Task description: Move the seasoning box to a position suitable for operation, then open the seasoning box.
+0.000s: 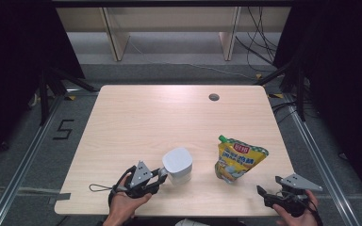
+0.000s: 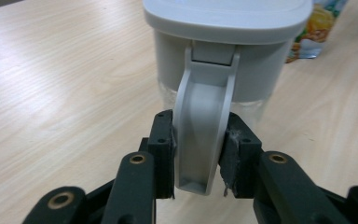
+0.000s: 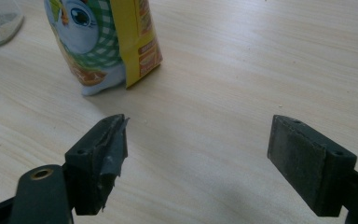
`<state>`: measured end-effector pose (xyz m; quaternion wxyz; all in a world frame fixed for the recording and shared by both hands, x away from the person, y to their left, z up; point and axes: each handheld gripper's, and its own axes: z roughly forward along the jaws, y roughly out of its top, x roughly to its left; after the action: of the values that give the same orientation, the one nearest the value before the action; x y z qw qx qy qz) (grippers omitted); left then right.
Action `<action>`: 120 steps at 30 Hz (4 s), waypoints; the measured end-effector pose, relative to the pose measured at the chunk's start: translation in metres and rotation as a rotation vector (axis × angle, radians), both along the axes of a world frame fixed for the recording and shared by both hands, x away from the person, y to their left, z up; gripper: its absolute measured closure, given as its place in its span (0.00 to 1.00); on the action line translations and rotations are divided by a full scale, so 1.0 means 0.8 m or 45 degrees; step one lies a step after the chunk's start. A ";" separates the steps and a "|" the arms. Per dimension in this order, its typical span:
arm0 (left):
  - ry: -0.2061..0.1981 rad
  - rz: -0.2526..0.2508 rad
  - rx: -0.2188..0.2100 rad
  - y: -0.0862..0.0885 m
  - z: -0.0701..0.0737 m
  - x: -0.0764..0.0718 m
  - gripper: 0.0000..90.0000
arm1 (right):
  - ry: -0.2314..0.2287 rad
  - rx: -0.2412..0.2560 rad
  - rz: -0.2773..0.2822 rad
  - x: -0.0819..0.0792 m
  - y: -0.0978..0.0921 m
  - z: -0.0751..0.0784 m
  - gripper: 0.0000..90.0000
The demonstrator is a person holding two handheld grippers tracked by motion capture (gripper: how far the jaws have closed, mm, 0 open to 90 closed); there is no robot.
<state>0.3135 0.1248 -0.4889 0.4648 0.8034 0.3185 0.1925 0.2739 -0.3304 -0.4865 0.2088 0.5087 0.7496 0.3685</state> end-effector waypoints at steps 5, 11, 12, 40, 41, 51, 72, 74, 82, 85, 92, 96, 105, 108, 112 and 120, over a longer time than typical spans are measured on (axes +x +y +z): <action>-0.006 0.034 -0.014 0.010 -0.003 0.012 0.76 | -0.009 -0.033 0.039 0.003 -0.003 -0.001 0.24; -0.014 -0.023 -0.015 0.015 -0.003 0.018 0.76 | 0.000 -0.006 0.053 0.003 -0.003 0.000 0.24; -0.015 -0.032 -0.024 0.016 -0.004 0.019 0.76 | -0.003 -0.014 0.049 0.003 -0.003 -0.001 0.24; -0.004 -0.278 -0.035 -0.009 -0.003 -0.010 0.76 | 0.009 -0.024 -0.003 0.003 0.001 -0.002 0.24; -0.004 -0.278 -0.035 -0.009 -0.003 -0.010 0.76 | 0.009 -0.024 -0.003 0.003 0.001 -0.002 0.24; 0.011 -0.346 -0.011 -0.007 -0.002 -0.008 0.76 | 0.021 -0.008 -0.003 0.003 -0.003 -0.004 0.24; 0.004 -0.332 -0.009 -0.005 -0.001 -0.004 0.76 | -0.017 -0.052 0.018 0.007 -0.011 -0.006 0.24; -0.002 -0.330 0.002 -0.004 -0.001 -0.005 0.75 | 0.019 -0.012 -0.005 0.005 -0.007 -0.006 0.24; 0.031 -0.264 -0.043 0.011 0.018 -0.010 0.40 | 0.020 -0.017 -0.003 0.006 -0.005 -0.006 0.24; 0.026 -0.245 -0.059 0.013 0.028 -0.012 0.37 | 0.012 -0.012 0.016 0.005 -0.005 -0.005 0.24; 0.034 -0.241 -0.067 0.008 0.041 -0.018 0.42 | -0.003 -0.039 0.077 0.008 -0.010 -0.006 0.24; 0.039 -0.260 -0.047 0.007 0.050 -0.027 0.44 | -0.001 -0.037 0.057 0.005 -0.004 -0.005 0.23; -0.026 -0.322 -0.073 0.002 0.072 -0.035 0.76 | -0.031 0.018 0.144 -0.001 0.006 0.000 0.21; -0.049 -0.342 -0.079 -0.001 0.079 -0.034 0.84 | -0.003 0.052 0.117 -0.006 0.014 0.001 0.20; -0.053 -0.318 -0.068 -0.004 0.085 -0.033 0.90 | -0.051 0.012 0.177 -0.003 0.014 0.001 0.20; -0.015 -0.301 -0.057 -0.017 0.084 -0.018 0.98 | -0.048 0.020 0.226 -0.005 0.020 0.002 0.20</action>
<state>0.2989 0.1112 -0.4220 0.5039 0.8236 0.2232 0.1339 0.2698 -0.3145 -0.4850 0.1853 0.4348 0.7848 0.4010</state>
